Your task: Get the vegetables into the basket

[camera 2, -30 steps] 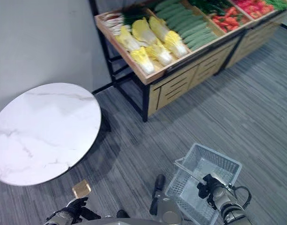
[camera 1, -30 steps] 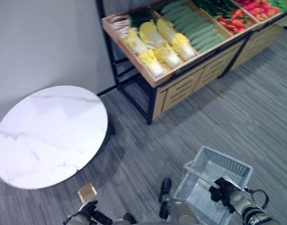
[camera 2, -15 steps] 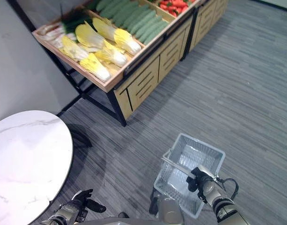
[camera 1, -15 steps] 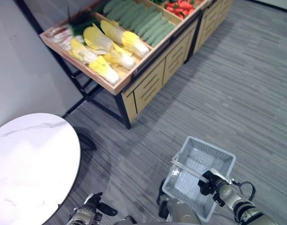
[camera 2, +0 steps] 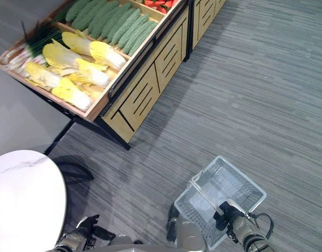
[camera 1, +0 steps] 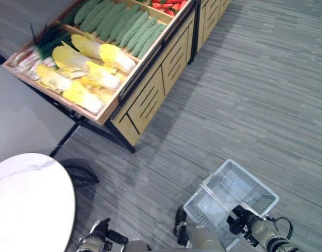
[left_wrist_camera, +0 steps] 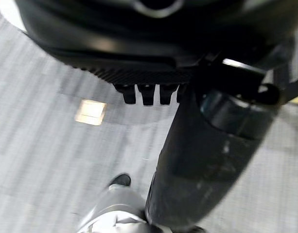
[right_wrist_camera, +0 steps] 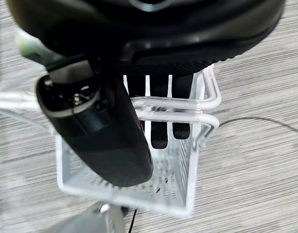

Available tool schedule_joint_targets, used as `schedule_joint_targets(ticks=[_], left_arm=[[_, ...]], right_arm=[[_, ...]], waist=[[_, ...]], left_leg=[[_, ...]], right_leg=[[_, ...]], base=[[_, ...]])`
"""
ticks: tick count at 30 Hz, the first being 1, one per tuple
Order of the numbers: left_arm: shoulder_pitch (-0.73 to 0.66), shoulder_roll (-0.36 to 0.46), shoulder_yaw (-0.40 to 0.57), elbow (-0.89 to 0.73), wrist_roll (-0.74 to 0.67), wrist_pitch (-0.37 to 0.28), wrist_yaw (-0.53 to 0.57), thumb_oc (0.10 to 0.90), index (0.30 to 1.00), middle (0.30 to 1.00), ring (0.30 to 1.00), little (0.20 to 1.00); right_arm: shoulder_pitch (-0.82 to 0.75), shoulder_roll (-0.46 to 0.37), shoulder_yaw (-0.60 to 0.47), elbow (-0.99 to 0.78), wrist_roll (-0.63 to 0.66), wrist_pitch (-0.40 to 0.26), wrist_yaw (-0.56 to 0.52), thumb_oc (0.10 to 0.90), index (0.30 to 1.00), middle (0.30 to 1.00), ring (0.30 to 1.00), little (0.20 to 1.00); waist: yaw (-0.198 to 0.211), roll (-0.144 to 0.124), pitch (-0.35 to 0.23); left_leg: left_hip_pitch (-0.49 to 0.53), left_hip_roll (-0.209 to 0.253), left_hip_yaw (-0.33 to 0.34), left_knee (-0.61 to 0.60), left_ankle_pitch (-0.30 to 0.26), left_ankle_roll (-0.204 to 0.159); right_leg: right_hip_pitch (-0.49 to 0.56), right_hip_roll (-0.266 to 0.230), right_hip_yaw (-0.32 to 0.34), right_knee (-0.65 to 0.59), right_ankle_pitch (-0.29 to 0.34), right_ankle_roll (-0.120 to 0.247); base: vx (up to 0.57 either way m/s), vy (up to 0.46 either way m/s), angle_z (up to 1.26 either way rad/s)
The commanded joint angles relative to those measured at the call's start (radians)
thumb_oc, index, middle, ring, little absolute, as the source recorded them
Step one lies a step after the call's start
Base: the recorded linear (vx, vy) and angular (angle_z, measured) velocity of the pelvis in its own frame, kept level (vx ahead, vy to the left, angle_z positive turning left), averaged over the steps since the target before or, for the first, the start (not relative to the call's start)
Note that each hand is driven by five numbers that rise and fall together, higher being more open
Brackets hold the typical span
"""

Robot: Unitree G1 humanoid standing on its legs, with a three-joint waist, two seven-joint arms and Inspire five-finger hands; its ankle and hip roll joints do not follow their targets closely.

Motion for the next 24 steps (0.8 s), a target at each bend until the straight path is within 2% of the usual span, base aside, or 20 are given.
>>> schedule_joint_targets(ticks=[1, 2, 3, 5, 6, 7, 8, 9, 11, 12, 13, 14, 15, 17, 19, 21, 22, 24], left_arm=[[0.003, 0.006, -0.010, 0.051, -0.013, 0.011, 0.020, 0.900, 1.000, 1.000, 1.000, 1.000], [0.006, 0.002, -0.010, 0.057, -0.015, 0.009, 0.026, 0.900, 1.000, 1.000, 1.000, 1.000], [0.006, 0.002, -0.009, 0.057, -0.015, 0.009, 0.026, 0.900, 1.000, 1.000, 1.000, 1.000], [0.015, -0.001, -0.014, 0.062, -0.016, 0.003, 0.031, 0.900, 1.000, 1.000, 1.000, 1.000], [0.014, -0.001, -0.014, 0.062, -0.016, 0.003, 0.031, 0.900, 1.000, 1.000, 1.000, 1.000], [0.016, -0.005, -0.021, 0.065, -0.019, 0.000, 0.034, 0.900, 1.000, 1.000, 1.000, 1.000], [0.016, -0.004, -0.021, 0.065, -0.019, 0.000, 0.034, 0.900, 1.000, 1.000, 1.000, 1.000], [0.018, -0.004, -0.027, 0.068, -0.019, -0.002, 0.035, 0.900, 1.000, 1.000, 1.000, 1.000], [0.020, -0.003, -0.030, 0.076, -0.017, -0.003, 0.037, 0.900, 1.000, 1.000, 1.000, 1.000], [0.032, -0.003, -0.029, 0.075, -0.011, -0.005, 0.034, 0.900, 1.000, 1.000, 1.000, 1.000], [0.033, 0.000, -0.030, 0.077, -0.004, -0.006, 0.031, 0.900, 1.000, 1.000, 1.000, 1.000], [0.036, 0.004, -0.039, 0.075, 0.007, -0.008, 0.024, 0.900, 1.000, 1.000, 1.000, 1.000], [0.036, 0.004, -0.039, 0.075, 0.007, -0.008, 0.024, 0.900, 1.000, 1.000, 1.000, 1.000], [0.021, 0.024, -0.050, 0.060, 0.019, -0.011, 0.022, 0.900, 1.000, 1.000, 1.000, 1.000], [0.012, 0.034, -0.050, 0.053, 0.014, -0.012, 0.022, 0.900, 1.000, 1.000, 1.000, 1.000], [0.000, 0.047, -0.043, 0.040, 0.005, -0.013, 0.028, 0.900, 1.000, 1.000, 1.000, 1.000], [-0.017, 0.059, -0.052, 0.024, 0.005, -0.018, 0.031, 0.900, 1.000, 1.000, 1.000, 1.000], [-0.027, 0.062, -0.058, 0.018, 0.008, -0.018, 0.027, 0.900, 1.000, 1.000, 1.000, 1.000]], right_arm=[[-0.003, -0.010, -0.003, 0.015, 0.021, -0.023, -0.012, 0.400, 0.300, 0.300, 0.300, 0.300], [-0.011, -0.018, -0.003, 0.016, 0.031, -0.028, -0.020, 0.400, 0.300, 0.300, 0.300, 0.300], [-0.011, -0.018, -0.003, 0.016, 0.031, -0.028, -0.020, 0.400, 0.300, 0.300, 0.300, 0.300], [-0.015, -0.021, 0.000, 0.018, 0.036, -0.037, -0.025, 0.400, 0.300, 0.300, 0.300, 0.300], [-0.016, -0.021, 0.000, 0.018, 0.036, -0.037, -0.025, 0.400, 0.300, 0.300, 0.300, 0.300], [-0.018, -0.026, 0.005, 0.025, 0.033, -0.039, -0.023, 0.400, 0.300, 0.300, 0.300, 0.300], [-0.019, -0.026, 0.005, 0.025, 0.033, -0.039, -0.023, 0.400, 0.300, 0.300, 0.300, 0.300], [-0.021, -0.026, 0.008, 0.027, 0.032, -0.040, -0.022, 0.400, 0.300, 0.300, 0.300, 0.300], [-0.024, -0.022, 0.015, 0.032, 0.027, -0.042, -0.018, 0.400, 0.300, 0.300, 0.300, 0.300], [-0.021, -0.014, 0.016, 0.041, 0.022, -0.041, -0.012, 0.400, 0.300, 0.300, 0.300, 0.300], [-0.015, -0.009, 0.011, 0.043, 0.019, -0.041, -0.009, 0.400, 0.300, 0.300, 0.300, 0.300], [-0.013, 0.000, 0.004, 0.047, 0.014, -0.036, -0.010, 0.400, 0.300, 0.300, 0.300, 0.300], [-0.012, 0.000, 0.004, 0.047, 0.014, -0.036, -0.010, 0.400, 0.300, 0.300, 0.300, 0.300], [-0.018, 0.018, -0.007, 0.048, 0.019, -0.030, -0.014, 0.400, 0.300, 0.300, 0.300, 0.300], [-0.024, 0.023, -0.010, 0.049, 0.022, -0.027, -0.017, 0.400, 0.300, 0.300, 0.300, 0.300], [-0.034, 0.032, -0.011, 0.049, 0.020, -0.022, -0.015, 0.400, 0.300, 0.300, 0.300, 0.300], [-0.045, 0.041, -0.021, 0.054, 0.028, -0.017, -0.020, 0.400, 0.300, 0.300, 0.300, 0.300], [-0.052, 0.042, -0.022, 0.056, 0.029, -0.014, -0.019, 0.400, 0.300, 0.300, 0.300, 0.300]], waist=[[0.001, -0.029, 0.011], [0.010, -0.041, 0.013], [0.009, -0.041, 0.012], [0.021, -0.045, 0.017], [0.020, -0.045, 0.015], [0.034, -0.041, 0.020], [0.032, -0.041, 0.019], [0.042, -0.039, 0.020], [0.058, -0.040, 0.014], [0.067, -0.040, 0.003], [0.072, -0.044, -0.004], [0.075, -0.047, -0.012], [0.077, -0.047, -0.012], [0.081, -0.049, -0.017], [0.083, -0.048, -0.017], [0.087, -0.045, -0.015], [0.088, -0.036, -0.012], [0.090, -0.029, -0.011]], left_leg=[[0.003, -0.013, 0.012, -0.157, 0.066, 0.064], [-0.036, -0.023, -0.052, -0.247, 0.114, 0.067], [-0.035, -0.024, -0.053, -0.252, 0.117, 0.067], [-0.063, -0.018, -0.161, -0.304, 0.157, 0.053], [-0.065, -0.019, -0.162, -0.304, 0.158, 0.053], [-0.080, -0.029, -0.255, -0.304, 0.156, 0.047], [-0.083, -0.030, -0.258, -0.304, 0.157, 0.047], [-0.080, -0.038, -0.306, -0.304, 0.151, 0.046], [-0.062, -0.059, -0.392, -0.304, 0.143, 0.054], [-0.034, -0.073, -0.410, -0.304, 0.114, 0.077], [-0.022, -0.082, -0.396, -0.301, 0.097, 0.091], [-0.024, -0.108, -0.381, -0.260, 0.061, 0.125], [-0.026, -0.108, -0.379, -0.256, 0.059, 0.125], [-0.025, -0.136, -0.336, -0.226, 0.023, 0.162], [-0.026, -0.143, -0.325, -0.222, 0.013, 0.175], [-0.018, -0.156, -0.297, -0.227, 0.003, 0.194], [0.005, -0.168, -0.273, -0.246, -0.002, 0.205], [0.018, -0.173, -0.261, -0.259, -0.003, 0.210]], right_leg=[[0.087, -0.053, -0.009, -0.101, -0.063, 0.199], [0.089, -0.052, -0.005, -0.120, -0.056, 0.185], [0.088, -0.053, -0.006, -0.120, -0.056, 0.185], [0.101, -0.041, 0.018, -0.118, -0.062, 0.174], [0.100, -0.041, 0.016, -0.118, -0.062, 0.174], [0.111, -0.038, 0.037, -0.106, -0.066, 0.171], [0.109, -0.039, 0.035, -0.106, -0.066, 0.171], [0.115, -0.037, 0.055, -0.097, -0.072, 0.171], [0.123, -0.037, 0.092, -0.084, -0.079, 0.174], [0.137, -0.045, 0.130, -0.082, -0.079, 0.188], [0.150, -0.060, 0.139, -0.080, -0.076, 0.197], [0.157, -0.087, 0.164, -0.073, -0.068, 0.217], [0.156, -0.087, 0.166, -0.073, -0.068, 0.218], [0.137, -0.118, 0.198, -0.035, -0.056, 0.249], [0.116, -0.126, 0.211, -0.009, -0.048, 0.259], [0.091, -0.143, 0.215, 0.018, -0.002, 0.280], [0.085, -0.160, 0.199, 0.030, 0.049, 0.298], [0.081, -0.169, 0.182, 0.039, 0.071, 0.304]], base=[[0.03, 0.007, -0.28], [0.00, 0.021, -0.33], [0.02, 0.037, -0.33], [0.06, 0.091, -0.35], [0.10, 0.225, -0.38], [0.06, 0.152, -0.29], [0.10, 0.255, -0.25], [0.09, 0.202, -0.25], [0.18, 0.389, -0.51], [0.26, 0.523, -0.94], [0.31, 0.743, -1.08], [0.18, 0.470, -0.73], [0.17, 0.522, -0.40], [0.12, 0.476, -0.28], [0.06, 0.370, -0.39], [0.08, 0.467, -0.53], [0.07, 0.344, -0.47], [0.06, 0.265, -0.44]])
